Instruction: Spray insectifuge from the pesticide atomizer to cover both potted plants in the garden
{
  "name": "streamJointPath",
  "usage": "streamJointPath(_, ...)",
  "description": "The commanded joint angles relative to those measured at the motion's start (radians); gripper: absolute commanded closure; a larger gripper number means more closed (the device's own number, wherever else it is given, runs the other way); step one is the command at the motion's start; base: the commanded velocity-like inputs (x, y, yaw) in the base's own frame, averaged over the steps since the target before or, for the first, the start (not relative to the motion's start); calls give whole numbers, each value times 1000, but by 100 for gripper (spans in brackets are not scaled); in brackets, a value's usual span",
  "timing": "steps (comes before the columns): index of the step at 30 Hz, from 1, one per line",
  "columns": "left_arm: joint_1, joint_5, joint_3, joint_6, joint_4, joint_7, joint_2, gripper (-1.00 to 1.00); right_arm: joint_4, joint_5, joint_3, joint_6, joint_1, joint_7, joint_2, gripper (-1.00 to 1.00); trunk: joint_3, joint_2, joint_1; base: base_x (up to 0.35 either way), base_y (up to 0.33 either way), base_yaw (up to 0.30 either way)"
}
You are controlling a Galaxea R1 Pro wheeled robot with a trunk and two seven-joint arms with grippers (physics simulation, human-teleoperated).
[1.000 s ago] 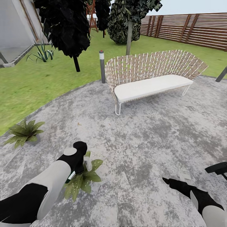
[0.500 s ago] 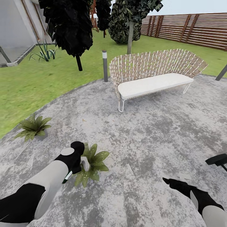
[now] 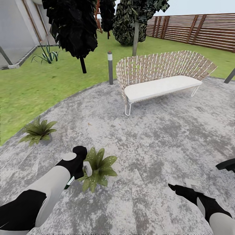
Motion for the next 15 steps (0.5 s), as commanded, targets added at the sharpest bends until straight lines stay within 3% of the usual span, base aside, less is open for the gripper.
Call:
streamJointPath(1, 0, -4, -3, 9, -8, -8, 0, 100, -2, 5, -8, 7, -1, 7, 1, -100, -1, 0, 0, -228, 1, 0)
streamJointPath(6, 0, -4, -3, 9, -20, -8, 0, 100, -2, 4, -8, 7, 0, 7, 1, -100, -1, 0, 0, -313, 12, 0)
streamJointPath(9, 0, -4, -3, 9, -21, -8, 0, 100, -2, 5, -8, 7, 0, 7, 1, -100, -1, 0, 0, -254, 173, 0)
streamJointPath(15, 0, -4, -3, 9, -21, -7, 1, 100, -2, 5, -8, 7, -1, 7, 1, -100, -1, 0, 0, -48, 153, 0)
